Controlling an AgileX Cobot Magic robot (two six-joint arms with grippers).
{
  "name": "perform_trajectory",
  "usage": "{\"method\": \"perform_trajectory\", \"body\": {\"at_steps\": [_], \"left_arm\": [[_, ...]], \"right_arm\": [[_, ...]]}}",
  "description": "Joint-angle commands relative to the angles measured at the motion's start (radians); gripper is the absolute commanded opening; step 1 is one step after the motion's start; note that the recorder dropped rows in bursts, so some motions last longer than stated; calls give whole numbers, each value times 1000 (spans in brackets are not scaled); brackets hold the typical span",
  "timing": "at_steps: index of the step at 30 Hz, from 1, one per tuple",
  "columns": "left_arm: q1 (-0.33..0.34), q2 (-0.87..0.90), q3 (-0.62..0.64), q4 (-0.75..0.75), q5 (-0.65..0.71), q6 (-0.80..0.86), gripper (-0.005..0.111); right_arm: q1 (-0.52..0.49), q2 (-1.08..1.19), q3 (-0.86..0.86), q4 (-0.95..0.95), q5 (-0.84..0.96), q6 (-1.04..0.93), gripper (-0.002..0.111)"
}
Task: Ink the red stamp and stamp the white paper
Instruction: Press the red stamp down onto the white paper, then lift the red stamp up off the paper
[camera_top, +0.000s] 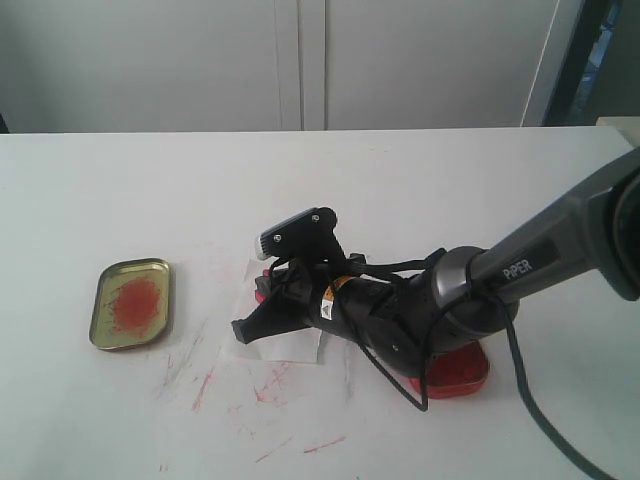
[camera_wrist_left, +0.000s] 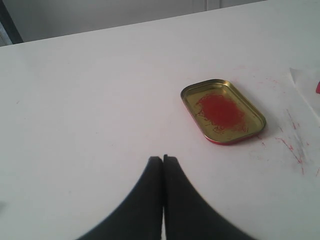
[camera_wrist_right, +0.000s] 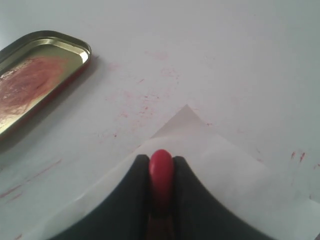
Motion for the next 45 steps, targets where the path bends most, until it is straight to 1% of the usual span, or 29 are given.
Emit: {"method": "perform_trajectory", "body": {"at_steps": [1, 16, 20, 22, 27, 32, 45], "left_arm": [[-8, -3, 2, 0, -1, -3, 0], [-8, -3, 2, 0, -1, -3, 0], [-8, -3, 2, 0, -1, -3, 0], [-8, -3, 2, 0, -1, -3, 0], [-8, -3, 2, 0, -1, -3, 0], [-8, -3, 2, 0, -1, -3, 0], [-8, -3, 2, 0, -1, -3, 0]], "right_arm": [[1, 16, 1, 7, 57, -15, 0], [1, -76, 1, 7, 80, -15, 0], [1, -97, -1, 7, 166, 0, 0], [1, -95, -35, 10, 275, 0, 0], [1, -95, -109, 9, 407, 0, 0], [1, -95, -152, 9, 488, 0, 0], [1, -97, -218, 9, 563, -9, 0]]}}
